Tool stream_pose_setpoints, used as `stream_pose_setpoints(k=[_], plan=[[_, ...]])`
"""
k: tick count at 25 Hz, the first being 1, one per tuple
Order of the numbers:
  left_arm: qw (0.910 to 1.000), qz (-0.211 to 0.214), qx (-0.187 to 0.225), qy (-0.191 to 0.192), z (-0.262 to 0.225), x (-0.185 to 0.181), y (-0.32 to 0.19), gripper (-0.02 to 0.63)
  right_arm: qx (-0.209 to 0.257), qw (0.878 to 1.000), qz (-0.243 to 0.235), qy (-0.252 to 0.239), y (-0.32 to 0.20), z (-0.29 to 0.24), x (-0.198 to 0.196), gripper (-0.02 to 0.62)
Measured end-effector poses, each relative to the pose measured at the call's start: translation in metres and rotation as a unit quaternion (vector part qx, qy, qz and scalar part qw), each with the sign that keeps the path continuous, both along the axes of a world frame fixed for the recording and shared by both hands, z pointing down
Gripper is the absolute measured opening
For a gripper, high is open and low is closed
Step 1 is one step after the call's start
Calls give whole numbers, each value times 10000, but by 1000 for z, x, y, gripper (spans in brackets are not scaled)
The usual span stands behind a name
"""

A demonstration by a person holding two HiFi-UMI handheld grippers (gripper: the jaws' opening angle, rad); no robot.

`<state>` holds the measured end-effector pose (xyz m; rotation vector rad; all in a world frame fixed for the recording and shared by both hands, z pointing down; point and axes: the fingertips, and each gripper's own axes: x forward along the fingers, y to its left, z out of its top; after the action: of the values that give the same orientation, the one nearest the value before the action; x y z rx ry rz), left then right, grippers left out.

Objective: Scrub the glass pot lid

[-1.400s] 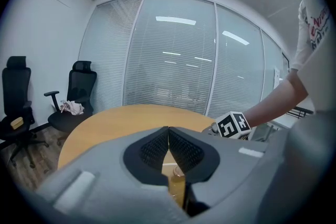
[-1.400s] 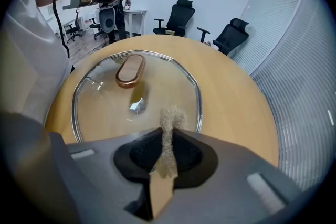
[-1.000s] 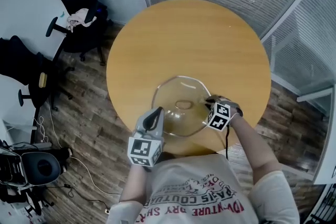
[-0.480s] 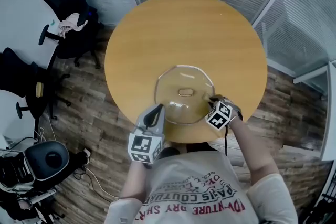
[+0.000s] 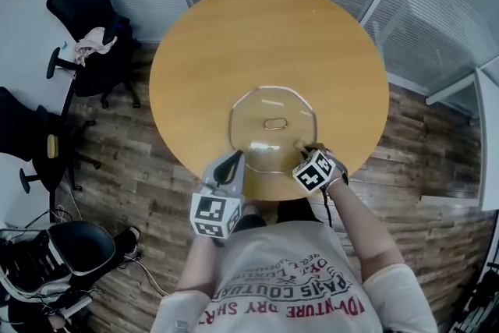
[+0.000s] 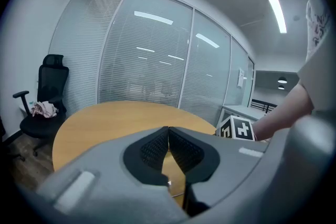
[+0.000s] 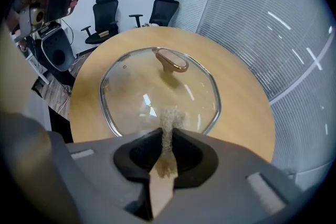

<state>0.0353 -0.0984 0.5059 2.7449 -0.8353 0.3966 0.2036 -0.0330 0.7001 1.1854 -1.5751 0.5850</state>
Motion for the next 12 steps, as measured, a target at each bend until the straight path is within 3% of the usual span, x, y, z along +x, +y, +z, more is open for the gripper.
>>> stream_pose_setpoints(k=[6,12], plan=[[9999,140,29,-35,0,-20,5,9,68,9995,294,-89,2,-4,-30,57],[9999,116,70,-77,-3,-51,1,9,22,9999,130,-64,-5,-8,-67,57]])
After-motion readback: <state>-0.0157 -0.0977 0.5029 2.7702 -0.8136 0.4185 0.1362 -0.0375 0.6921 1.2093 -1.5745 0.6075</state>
